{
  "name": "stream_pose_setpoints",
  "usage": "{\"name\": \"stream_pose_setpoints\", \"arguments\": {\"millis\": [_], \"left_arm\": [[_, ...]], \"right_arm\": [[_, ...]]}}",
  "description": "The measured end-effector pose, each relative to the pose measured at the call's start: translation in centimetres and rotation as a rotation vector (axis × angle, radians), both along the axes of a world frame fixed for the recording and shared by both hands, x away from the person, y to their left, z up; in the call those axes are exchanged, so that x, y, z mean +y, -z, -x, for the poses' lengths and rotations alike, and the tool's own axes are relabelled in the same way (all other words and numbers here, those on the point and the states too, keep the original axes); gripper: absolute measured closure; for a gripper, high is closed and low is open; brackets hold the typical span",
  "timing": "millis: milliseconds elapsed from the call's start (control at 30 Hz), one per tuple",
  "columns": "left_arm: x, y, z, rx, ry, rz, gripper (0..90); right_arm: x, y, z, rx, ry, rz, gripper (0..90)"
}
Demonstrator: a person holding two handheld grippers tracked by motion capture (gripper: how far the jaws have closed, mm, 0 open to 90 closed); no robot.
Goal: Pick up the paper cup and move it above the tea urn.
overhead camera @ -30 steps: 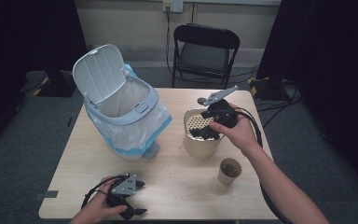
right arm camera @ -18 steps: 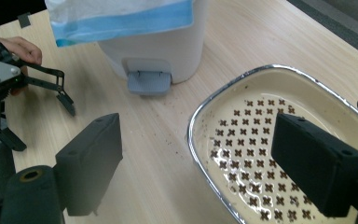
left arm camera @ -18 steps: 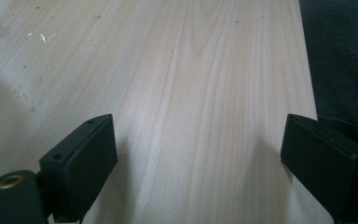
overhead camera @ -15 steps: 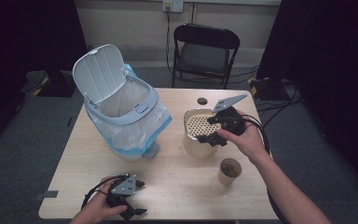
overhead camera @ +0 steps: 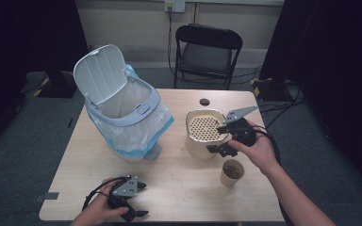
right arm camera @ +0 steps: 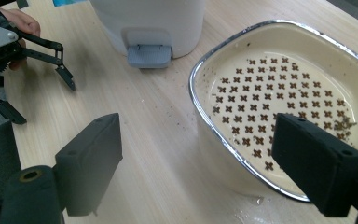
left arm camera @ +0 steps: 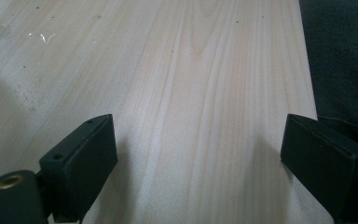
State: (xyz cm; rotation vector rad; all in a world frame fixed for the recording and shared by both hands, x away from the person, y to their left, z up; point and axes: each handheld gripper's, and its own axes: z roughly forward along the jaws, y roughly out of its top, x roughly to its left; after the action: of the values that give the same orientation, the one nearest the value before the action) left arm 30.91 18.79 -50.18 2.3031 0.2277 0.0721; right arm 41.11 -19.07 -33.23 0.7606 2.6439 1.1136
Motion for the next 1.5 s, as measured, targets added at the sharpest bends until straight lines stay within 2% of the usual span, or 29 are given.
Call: {"name": "stream_pose_setpoints", "arguments": {"millis": [300,367,767,833,1500], "left_arm": [[0.0,0.0,0.0,0.0,0.0,0.001,10.1],[0.0,0.0,0.0,0.0,-0.001,0.004,10.1],[0.0,0.0,0.0,-0.001,-0.001,0.004,10.1],[0.0,0.0,0.0,-0.002,0.0,0.001,10.1],[0.0,0.0,0.0,0.0,-0.001,0.003,10.1]], "right_arm": [[-1.5,0.9,0.5,-0.001,0.02,-0.025,15.7],[-1.8,1.1,0.6,-0.009,0.026,-0.015,15.6],[-3.3,2.6,1.3,0.008,0.047,-0.036,15.5],[-3.7,2.8,1.5,0.004,0.054,-0.022,15.4],[-5.8,4.2,2.8,0.026,0.061,-0.047,15.3]]}}
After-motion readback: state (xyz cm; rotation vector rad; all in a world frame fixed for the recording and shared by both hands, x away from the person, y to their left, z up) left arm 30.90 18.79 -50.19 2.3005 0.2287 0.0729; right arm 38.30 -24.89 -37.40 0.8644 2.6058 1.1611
